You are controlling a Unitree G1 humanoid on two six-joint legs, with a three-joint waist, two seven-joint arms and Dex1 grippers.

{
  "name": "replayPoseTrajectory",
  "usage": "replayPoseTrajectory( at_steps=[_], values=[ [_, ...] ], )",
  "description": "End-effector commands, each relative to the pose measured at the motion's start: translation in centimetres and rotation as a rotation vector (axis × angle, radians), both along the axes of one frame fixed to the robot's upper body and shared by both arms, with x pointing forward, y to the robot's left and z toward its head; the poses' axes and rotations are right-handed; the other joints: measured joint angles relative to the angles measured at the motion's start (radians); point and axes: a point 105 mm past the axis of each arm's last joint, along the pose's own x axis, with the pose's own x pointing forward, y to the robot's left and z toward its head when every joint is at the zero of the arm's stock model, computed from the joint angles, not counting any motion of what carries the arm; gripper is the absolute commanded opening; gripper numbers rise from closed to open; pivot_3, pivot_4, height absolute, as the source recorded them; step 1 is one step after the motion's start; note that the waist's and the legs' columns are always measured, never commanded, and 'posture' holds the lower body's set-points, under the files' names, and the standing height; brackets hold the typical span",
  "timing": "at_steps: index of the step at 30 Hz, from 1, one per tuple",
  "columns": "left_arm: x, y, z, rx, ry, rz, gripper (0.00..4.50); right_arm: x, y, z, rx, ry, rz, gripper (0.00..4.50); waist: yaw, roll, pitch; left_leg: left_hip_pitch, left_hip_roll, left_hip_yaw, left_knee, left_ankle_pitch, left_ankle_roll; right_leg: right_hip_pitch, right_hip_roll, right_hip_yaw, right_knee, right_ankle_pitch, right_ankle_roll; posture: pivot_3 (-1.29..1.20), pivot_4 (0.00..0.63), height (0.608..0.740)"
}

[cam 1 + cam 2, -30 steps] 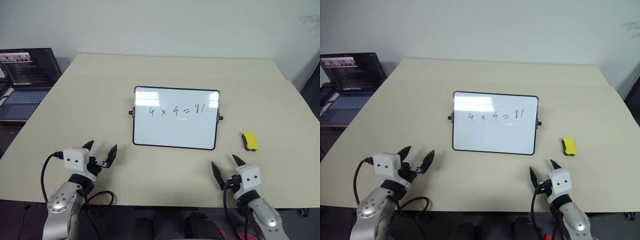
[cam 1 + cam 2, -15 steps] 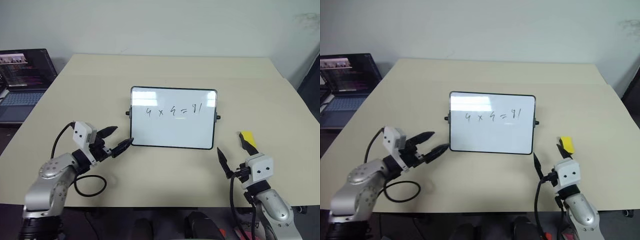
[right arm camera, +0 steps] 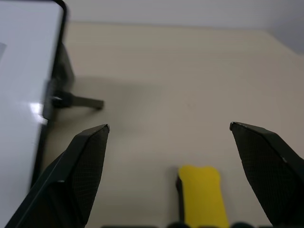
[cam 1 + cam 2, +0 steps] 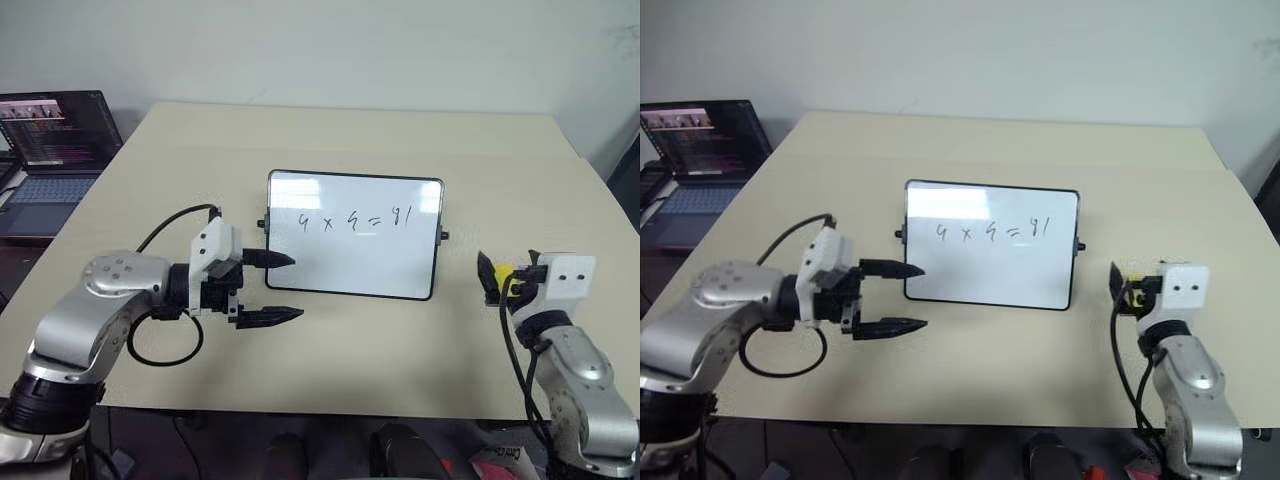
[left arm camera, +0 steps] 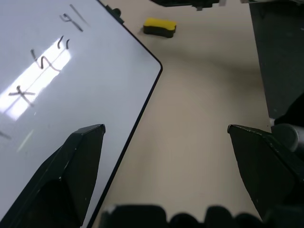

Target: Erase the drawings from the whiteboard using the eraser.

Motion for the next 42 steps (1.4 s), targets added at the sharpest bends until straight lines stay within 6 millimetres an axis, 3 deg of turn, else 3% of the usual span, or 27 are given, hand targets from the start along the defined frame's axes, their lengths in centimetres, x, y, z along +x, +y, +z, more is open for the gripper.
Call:
replayPoseTrajectory(
  at_steps=[1, 7, 15, 29, 42],
  values=[
    [-0.3, -1.0, 0.8, 0.035, -0.069, -0.066, 4.5, 0.4, -0.6, 0.6, 0.066, 0.05, -0.015, 4.46, -0.004, 0.002, 0.001, 0.0, 0.0, 0.0, 0.0, 0.0, 0.0, 0.0, 0.0, 0.0, 0.0, 0.0, 0.0, 0.0, 0.15, 0.74],
    [-0.7, -1.8, 0.3, 0.031, -0.056, -0.098, 4.5, 1.1, -1.3, 0.2, 0.031, 0.162, -0.008, 4.46, -0.009, 0.002, 0.002, -0.001, 0.0, -0.001, 0.0, 0.0, 0.0, 0.0, 0.0, 0.0, 0.0, 0.0, 0.0, 0.0, 0.15, 0.74],
    [-0.8, -2.1, -0.2, 0.008, -0.03, -0.093, 4.5, 1.5, -0.7, -1.7, 0.008, 0.248, 0.015, 4.46, -0.011, 0.002, 0.002, -0.001, 0.0, -0.001, 0.0, 0.0, 0.0, 0.0, 0.0, 0.0, 0.0, 0.0, 0.0, 0.0, 0.15, 0.74],
    [-1.2, -2.2, -0.5, 0.003, -0.017, -0.09, 4.5, 3.6, -1.5, -2.5, -0.023, 0.253, -0.009, 4.46, -0.012, 0.003, 0.002, -0.001, 0.0, -0.001, 0.001, 0.0, 0.0, 0.0, 0.0, -0.001, 0.0, 0.0, 0.0, 0.0, 0.15, 0.74],
    [-1.3, -1.9, -0.5, 0.005, -0.02, -0.074, 4.5, 4.0, -2.0, -2.9, 0.029, 0.227, -0.025, 4.3, -0.012, 0.003, 0.002, -0.001, 0.0, -0.001, 0.001, 0.0, 0.0, 0.0, 0.0, -0.001, 0.001, 0.0, 0.0, 0.0, 0.15, 0.74]
  ],
)
